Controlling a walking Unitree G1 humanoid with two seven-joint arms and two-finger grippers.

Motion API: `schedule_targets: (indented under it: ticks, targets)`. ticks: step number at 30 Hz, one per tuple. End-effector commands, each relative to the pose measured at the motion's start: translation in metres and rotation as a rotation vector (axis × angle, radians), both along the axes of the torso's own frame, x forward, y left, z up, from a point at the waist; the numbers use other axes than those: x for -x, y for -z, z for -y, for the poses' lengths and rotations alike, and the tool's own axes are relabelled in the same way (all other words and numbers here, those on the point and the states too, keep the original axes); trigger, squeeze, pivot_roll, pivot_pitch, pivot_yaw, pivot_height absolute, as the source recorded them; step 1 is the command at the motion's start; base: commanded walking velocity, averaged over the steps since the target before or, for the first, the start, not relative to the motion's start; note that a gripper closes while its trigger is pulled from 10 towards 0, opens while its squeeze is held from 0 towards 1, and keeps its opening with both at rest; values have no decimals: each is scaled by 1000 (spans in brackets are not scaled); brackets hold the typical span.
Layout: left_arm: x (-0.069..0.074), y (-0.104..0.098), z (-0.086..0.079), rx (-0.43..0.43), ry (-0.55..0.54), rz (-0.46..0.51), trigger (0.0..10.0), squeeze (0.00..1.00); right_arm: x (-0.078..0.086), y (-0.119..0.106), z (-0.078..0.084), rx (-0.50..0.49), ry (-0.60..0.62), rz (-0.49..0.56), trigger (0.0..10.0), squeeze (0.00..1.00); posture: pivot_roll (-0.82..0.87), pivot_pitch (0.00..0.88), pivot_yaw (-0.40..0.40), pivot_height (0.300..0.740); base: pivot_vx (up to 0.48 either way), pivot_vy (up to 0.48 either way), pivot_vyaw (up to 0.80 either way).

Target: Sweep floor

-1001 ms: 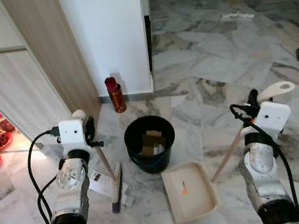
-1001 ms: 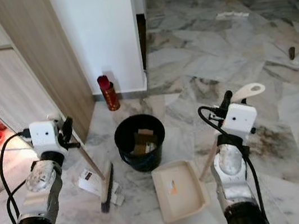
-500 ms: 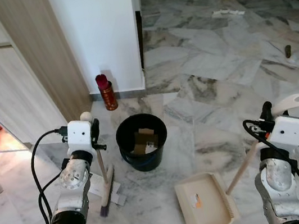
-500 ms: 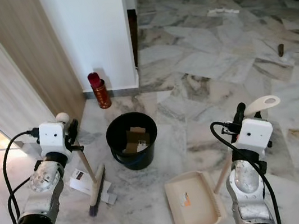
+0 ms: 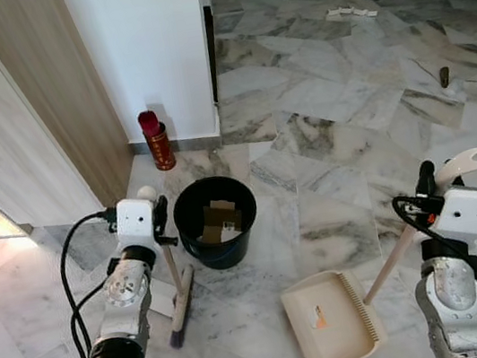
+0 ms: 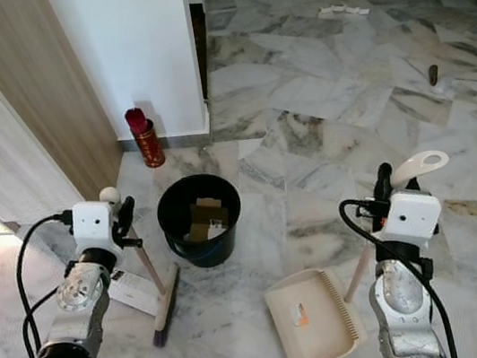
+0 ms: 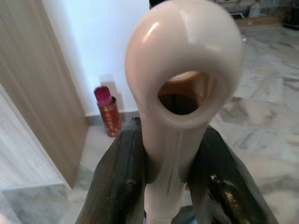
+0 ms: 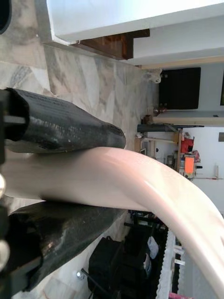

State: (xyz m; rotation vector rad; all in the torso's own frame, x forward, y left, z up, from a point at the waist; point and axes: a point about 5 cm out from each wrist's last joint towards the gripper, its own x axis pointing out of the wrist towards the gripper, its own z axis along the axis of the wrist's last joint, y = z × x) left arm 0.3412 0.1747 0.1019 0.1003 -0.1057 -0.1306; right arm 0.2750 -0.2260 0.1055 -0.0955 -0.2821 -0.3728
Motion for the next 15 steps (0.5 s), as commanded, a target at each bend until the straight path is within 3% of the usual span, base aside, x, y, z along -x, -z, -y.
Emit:
schedule_targets:
  ticks: [1,8,13,15]
  targets:
    - [3,10,0,59,-1,-56,10000,0,-1,-10,2,7,-6,39,10000,0,-32,159,-68,740,0,0,0]
    - [2,8,-7,227,-53,-72,10000,0,-6,-11,0,3,-17,39,10000,0,-19,148,-65,740,0,0,0]
    - [2,0,-15,193,-58,-36,10000,0,-7,-10,-3,-5,-24,35,10000,0,-1,143,-58,740,0,0,0]
    - [3,-11,-20,130,-39,-1,10000,0,-8,-9,-6,-13,-31,36,10000,0,9,143,-55,740,0,0,0]
